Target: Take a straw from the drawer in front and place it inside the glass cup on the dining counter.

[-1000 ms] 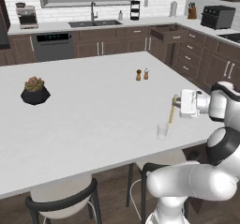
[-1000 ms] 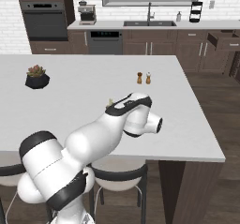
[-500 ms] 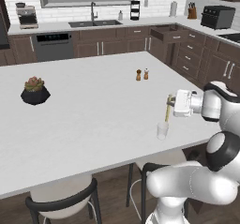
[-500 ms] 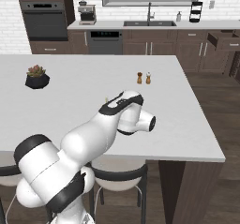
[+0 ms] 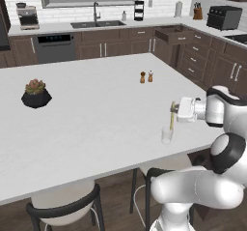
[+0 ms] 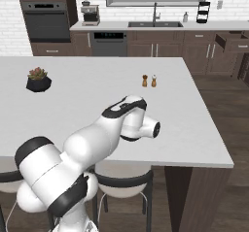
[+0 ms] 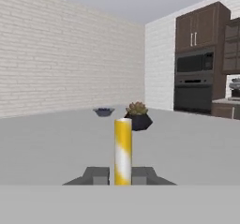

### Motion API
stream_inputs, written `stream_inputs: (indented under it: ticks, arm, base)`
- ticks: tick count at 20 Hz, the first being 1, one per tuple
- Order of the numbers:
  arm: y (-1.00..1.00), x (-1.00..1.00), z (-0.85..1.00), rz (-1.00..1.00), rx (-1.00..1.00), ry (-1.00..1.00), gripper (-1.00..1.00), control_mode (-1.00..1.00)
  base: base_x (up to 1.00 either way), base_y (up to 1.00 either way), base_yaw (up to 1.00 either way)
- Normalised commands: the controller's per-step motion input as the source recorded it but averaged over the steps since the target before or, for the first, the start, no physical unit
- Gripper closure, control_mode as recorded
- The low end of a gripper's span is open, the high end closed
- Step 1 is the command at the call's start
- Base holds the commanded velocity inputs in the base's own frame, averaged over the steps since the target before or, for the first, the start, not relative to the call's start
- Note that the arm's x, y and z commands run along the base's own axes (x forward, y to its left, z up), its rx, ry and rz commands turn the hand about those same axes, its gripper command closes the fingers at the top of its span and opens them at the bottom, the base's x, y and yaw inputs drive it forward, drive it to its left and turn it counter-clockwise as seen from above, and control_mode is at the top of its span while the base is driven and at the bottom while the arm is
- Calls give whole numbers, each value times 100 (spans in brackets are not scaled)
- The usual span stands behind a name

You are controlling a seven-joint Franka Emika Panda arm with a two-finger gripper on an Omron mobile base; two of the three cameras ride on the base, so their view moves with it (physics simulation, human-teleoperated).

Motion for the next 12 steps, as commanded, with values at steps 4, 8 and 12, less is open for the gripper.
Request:
stream_inputs:
  ticks: [4, 8, 12]
  arm:
    - [0, 10, -13, 0, 0, 11, 100, -100]
    - [0, 14, -9, 0, 0, 10, 100, -100]
    - [0, 7, -9, 0, 0, 7, 100, -100]
  base:
    - [0, 0, 0]
    - [0, 0, 0]
    - [0, 0, 0]
